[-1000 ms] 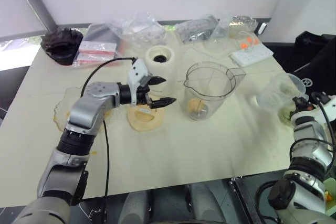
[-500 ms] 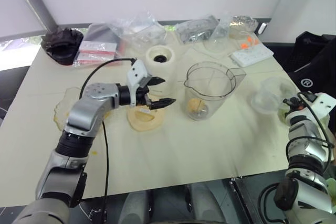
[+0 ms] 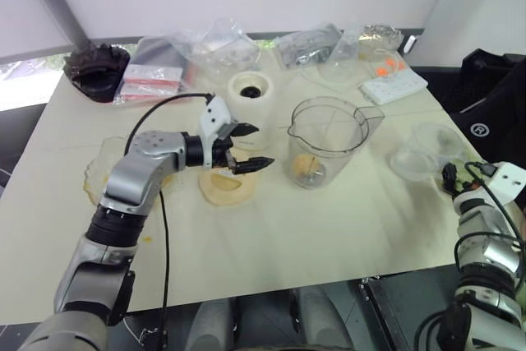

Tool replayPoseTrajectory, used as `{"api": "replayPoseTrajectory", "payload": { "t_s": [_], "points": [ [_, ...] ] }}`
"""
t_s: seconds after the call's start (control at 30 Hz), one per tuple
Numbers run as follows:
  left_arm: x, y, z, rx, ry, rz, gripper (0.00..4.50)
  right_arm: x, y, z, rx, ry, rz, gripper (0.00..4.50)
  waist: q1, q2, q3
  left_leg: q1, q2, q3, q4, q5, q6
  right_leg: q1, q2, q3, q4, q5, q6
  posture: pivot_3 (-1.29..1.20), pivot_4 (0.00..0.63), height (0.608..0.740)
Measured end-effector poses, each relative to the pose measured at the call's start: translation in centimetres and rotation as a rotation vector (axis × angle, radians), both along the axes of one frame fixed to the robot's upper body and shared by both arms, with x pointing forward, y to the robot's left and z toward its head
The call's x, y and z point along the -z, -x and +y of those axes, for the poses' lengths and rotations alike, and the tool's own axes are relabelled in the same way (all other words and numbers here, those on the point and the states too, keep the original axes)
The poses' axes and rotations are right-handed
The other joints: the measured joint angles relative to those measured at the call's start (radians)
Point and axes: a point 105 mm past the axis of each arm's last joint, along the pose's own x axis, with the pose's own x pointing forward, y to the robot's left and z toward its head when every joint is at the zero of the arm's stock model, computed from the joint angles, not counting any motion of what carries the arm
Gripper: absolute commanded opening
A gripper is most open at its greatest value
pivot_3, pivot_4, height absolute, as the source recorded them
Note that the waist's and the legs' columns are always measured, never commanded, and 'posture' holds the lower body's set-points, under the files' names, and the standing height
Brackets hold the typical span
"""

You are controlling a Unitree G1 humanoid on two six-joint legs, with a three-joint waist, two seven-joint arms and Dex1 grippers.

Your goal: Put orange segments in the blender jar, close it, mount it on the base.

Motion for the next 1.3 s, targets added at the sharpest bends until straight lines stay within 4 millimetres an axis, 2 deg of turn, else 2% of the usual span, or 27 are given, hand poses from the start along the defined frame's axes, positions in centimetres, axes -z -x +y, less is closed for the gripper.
{"api": "replayPoseTrajectory", "payload": {
  "t_s": [0.2, 0.33, 0.43, 0.47, 0.57, 0.73, 0.83, 0.9, 1.07, 1.3],
  "points": [
    [0.3, -0.1, 0.1, 0.007, -0.01, 0.004, 4.5, -0.6, 2.7, 0.7, -0.055, 0.078, 0.044, 4.44, 0.005, 0.0, 0.0, 0.0, 0.0, -0.001, 0.0, 0.0, 0.0, 0.0, 0.0, 0.0, 0.0, -0.001, -0.001, 0.0, 0.15, 0.74],
    [1.1, -1.1, 1.7, -0.007, -0.1, -0.003, 4.5, -1.7, 6.2, 2.8, -0.222, 0.155, 0.157, 4.44, 0.009, 0.0, 0.0, 0.0, 0.0, -0.001, 0.0, 0.0, 0.0, 0.0, 0.0, 0.0, 0.0, -0.002, -0.002, 0.0, 0.15, 0.74],
    [1.1, -1.7, 2.0, 0.01, -0.139, -0.02, 4.5, -3.2, 8.0, 3.6, -0.295, 0.205, 0.214, 4.44, 0.009, 0.001, 0.0, 0.0, 0.0, 0.0, 0.002, 0.0, 0.0, 0.0, -0.002, 0.0, 0.0, -0.002, -0.003, 0.0, 0.15, 0.74],
    [1.0, -2.2, 2.4, 0.016, -0.162, -0.035, 4.5, -4.3, 9.0, 4.0, -0.331, 0.233, 0.232, 4.44, 0.009, 0.0, -0.001, 0.0, 0.0, 0.0, 0.002, 0.0, 0.0, 0.001, -0.001, 0.0, 0.0, -0.002, -0.002, 0.0, 0.15, 0.74],
    [1.2, -2.8, 3.0, 0.05, -0.228, -0.059, 4.5, -7.1, 10.2, 5.2, -0.402, 0.277, 0.223, 4.44, 0.016, 0.0, -0.001, 0.0, 0.0, -0.001, 0.002, 0.0, 0.0, 0.001, -0.001, -0.001, 0.0, -0.003, -0.002, 0.0, 0.15, 0.74],
    [2.7, -3.4, 4.0, 0.123, -0.339, -0.05, 4.5, -9.8, 10.7, 9.0, -0.575, 0.324, 0.205, 4.44, 0.034, -0.001, 0.0, -0.002, 0.001, -0.002, 0.001, 0.0, 0.0, -0.001, 0.001, -0.002, -0.001, -0.002, -0.003, 0.0, 0.15, 0.74],
    [3.5, -4.2, 4.9, 0.16, -0.433, -0.044, 3.73, -11.7, 10.6, 11.0, -0.636, 0.366, 0.164, 4.5, 0.037, -0.003, 0.0, -0.002, 0.001, -0.001, 0.002, 0.0, 0.0, 0.0, -0.001, -0.002, -0.003, -0.002, -0.003, 0.0, 0.15, 0.74],
    [3.9, -4.9, 5.0, 0.184, -0.502, -0.061, 2.8, -12.6, 10.2, 11.9, -0.652, 0.383, 0.131, 4.5, 0.037, -0.005, 0.0, -0.003, 0.0, 0.0, 0.003, 0.0, 0.0, 0.0, -0.003, -0.002, -0.003, -0.002, -0.003, 0.0, 0.15, 0.74],
    [5.2, -5.5, 4.2, 0.249, -0.612, -0.09, 2.8, -13.7, 9.7, 13.1, -0.672, 0.391, 0.095, 4.5, 0.038, -0.007, 0.001, -0.004, -0.001, 0.0, 0.002, -0.001, 0.001, 0.0, -0.005, -0.001, -0.004, -0.002, -0.002, 0.0, 0.15, 0.74],
    [7.6, -5.1, 4.0, 0.317, -0.715, -0.076, 2.8, -14.1, 9.5, 13.7, -0.677, 0.398, 0.097, 4.5, 0.035, -0.008, 0.002, -0.004, -0.001, -0.001, 0.002, -0.001, 0.002, 0.0, -0.004, -0.002, -0.003, -0.002, -0.002, 0.0, 0.15, 0.74]
  ]
}}
